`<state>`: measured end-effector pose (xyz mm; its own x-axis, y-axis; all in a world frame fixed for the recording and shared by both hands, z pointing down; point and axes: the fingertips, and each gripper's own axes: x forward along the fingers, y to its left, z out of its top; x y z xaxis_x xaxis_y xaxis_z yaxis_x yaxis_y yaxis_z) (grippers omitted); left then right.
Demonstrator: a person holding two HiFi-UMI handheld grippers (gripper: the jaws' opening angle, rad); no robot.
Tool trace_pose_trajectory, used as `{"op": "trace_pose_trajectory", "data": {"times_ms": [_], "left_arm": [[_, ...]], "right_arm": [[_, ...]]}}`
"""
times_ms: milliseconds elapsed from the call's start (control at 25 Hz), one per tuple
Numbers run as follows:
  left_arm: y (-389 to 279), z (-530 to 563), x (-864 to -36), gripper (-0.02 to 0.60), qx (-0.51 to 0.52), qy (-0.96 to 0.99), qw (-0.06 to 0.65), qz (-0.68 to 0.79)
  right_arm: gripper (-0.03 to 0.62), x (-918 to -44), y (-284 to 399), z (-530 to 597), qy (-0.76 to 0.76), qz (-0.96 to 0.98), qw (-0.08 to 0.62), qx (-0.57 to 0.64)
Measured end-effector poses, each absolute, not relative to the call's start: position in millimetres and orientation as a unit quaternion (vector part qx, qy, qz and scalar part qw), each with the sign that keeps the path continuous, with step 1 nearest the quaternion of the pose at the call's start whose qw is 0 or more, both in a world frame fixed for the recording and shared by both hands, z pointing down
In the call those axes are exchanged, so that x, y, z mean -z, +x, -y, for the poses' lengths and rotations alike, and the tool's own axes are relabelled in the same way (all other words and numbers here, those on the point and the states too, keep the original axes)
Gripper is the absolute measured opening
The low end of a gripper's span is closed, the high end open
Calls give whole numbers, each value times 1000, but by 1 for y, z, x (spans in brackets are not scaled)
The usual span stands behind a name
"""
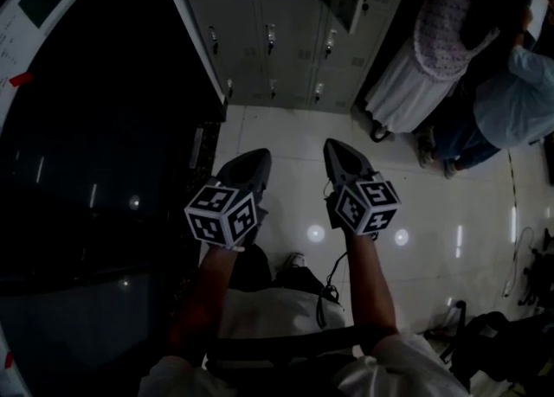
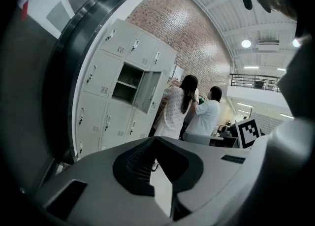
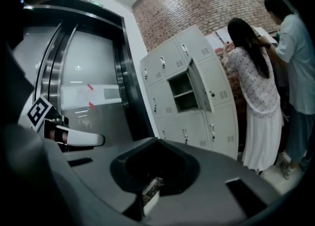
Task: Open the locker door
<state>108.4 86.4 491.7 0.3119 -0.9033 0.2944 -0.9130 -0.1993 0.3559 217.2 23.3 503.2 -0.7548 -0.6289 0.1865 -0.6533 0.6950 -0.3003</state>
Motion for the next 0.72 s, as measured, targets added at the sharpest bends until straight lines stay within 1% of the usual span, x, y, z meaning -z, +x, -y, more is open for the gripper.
{"op": "trace_pose_trajectory", "data": {"times_ms": [120,360,720], "left_arm": [[116,-110,-486,-6,-13,775,234,587],[99,-142,-473,-6,-10,786,222,576],[32,-210,-478,-6,-7,791,223,570]], "right_arm": [[4,-502,218,-46,342,921,30,-182],[3,-488,202,-75,357,916,12,-182],[4,-487,138,-161,372,909,27,-185]]}}
